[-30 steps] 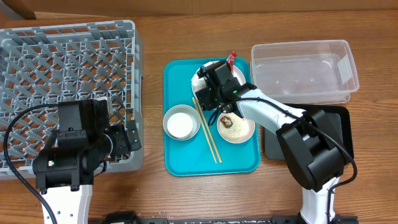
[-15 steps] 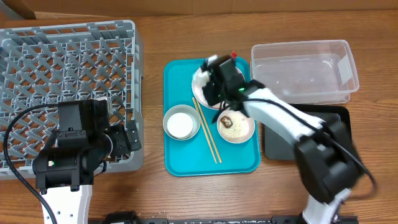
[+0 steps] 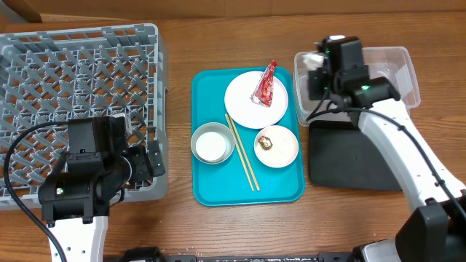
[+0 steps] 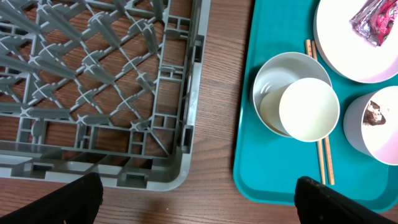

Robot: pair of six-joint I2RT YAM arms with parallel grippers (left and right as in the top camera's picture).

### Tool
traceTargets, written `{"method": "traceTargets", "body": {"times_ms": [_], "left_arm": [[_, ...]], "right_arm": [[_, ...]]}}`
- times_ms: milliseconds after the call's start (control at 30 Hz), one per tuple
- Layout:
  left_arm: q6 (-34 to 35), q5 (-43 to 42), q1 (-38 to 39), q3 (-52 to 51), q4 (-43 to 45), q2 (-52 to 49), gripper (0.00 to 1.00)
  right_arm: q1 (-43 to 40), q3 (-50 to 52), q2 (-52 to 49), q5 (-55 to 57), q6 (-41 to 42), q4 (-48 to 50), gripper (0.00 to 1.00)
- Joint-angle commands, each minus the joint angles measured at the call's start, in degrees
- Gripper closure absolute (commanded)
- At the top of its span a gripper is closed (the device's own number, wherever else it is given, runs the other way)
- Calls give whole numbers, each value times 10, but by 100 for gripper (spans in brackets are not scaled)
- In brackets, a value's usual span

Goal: Sort waste into correct bins and load items into the dishwasher

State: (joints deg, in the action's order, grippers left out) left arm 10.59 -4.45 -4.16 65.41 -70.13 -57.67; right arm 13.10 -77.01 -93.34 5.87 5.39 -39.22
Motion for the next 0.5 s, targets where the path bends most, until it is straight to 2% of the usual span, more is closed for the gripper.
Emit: {"method": "traceTargets", "body": {"times_ms": [0, 33, 133, 167, 233, 267, 333, 467], "left_arm": [[-3, 2, -3, 12, 1, 0, 0], [-3, 2, -3, 12, 1, 0, 0], [-3, 2, -3, 12, 1, 0, 0], [-3, 2, -3, 12, 2, 0, 0], [-3, 2, -3, 12, 2, 0, 0], [-3, 2, -3, 12, 3, 0, 0], [-3, 2, -3, 12, 4, 0, 0], [-3, 2, -3, 12, 5, 0, 0]], "right_arm": [[-24, 1, 0, 6, 21, 3, 73], [-26, 1, 2, -19, 21, 15, 59], [-24, 0, 9, -103, 21, 43, 51], [-20, 0, 16, -165, 21, 62, 51], [-7, 0, 20, -206, 34, 87, 51], [4, 0, 20, -205, 49, 99, 51], [54, 0, 11, -138, 51, 129, 33], [111, 0, -23, -10, 52, 158, 29]]}}
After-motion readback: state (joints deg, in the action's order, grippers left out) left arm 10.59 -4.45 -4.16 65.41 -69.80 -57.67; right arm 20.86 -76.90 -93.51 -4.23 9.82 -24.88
